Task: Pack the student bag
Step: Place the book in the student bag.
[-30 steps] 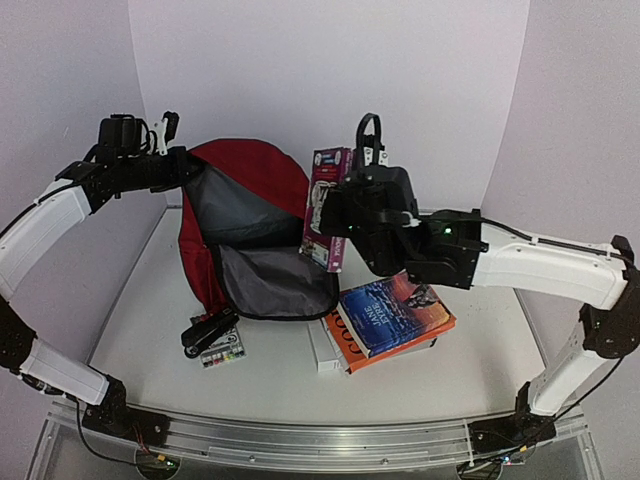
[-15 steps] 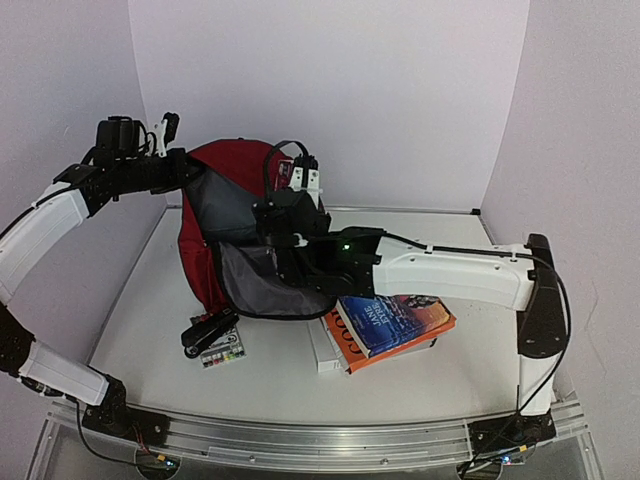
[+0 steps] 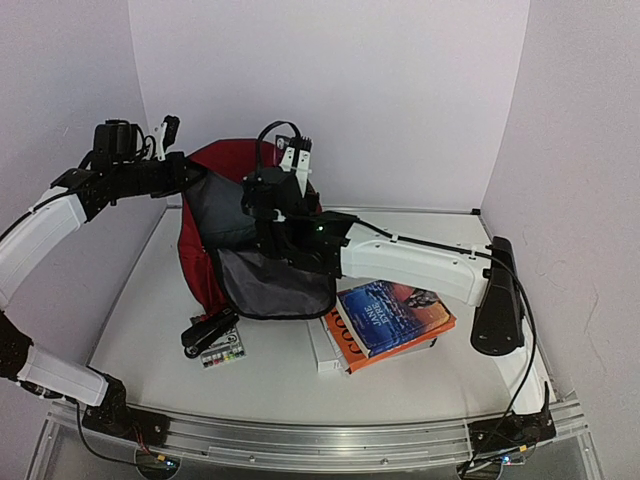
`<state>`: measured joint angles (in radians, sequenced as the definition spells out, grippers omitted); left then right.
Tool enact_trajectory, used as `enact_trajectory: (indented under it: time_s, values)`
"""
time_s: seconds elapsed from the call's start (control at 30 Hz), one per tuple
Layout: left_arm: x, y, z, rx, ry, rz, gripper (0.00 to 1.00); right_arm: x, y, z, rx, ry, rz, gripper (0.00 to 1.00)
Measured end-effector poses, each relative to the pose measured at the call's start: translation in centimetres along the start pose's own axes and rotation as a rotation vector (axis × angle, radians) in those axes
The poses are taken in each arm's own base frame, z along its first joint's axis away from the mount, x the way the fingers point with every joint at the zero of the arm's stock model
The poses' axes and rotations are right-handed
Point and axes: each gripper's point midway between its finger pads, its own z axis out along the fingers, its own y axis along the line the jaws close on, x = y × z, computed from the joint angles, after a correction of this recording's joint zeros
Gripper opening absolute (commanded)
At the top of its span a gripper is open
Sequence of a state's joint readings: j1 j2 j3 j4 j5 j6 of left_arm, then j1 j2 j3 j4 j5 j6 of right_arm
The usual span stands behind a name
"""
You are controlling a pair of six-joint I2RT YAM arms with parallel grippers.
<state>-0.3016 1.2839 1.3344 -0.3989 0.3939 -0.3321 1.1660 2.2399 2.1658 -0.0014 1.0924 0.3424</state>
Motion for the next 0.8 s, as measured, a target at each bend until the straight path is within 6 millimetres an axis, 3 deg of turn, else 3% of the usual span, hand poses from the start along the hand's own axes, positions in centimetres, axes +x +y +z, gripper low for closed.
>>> enact_trajectory:
  time_s: [0.23,0.53,0.67,0.8]
  values:
    - [-0.1,0.2,0.1,-0.009,-0.011,-0.022,0.00,1.0,-0.7,0.4,0.023,0.010,0.049,0.00]
    - [-0.6,1.4,0.0,-0.078,-0.039,-0.041,0.00,5.1,-1.8,-0.7,0.054,0.046,-0.021,0.00]
    - [-0.6,1.5,0.0,-0.082,-0.041,-0.043,0.00,5.4,-2.1,-1.0,0.063,0.043,-0.028,0.00]
    - [-0.3,0.9,0.1,-0.049,-0.027,-0.037,0.00,4.3,-1.2,-0.8,0.056,0.036,-0.006,0.00]
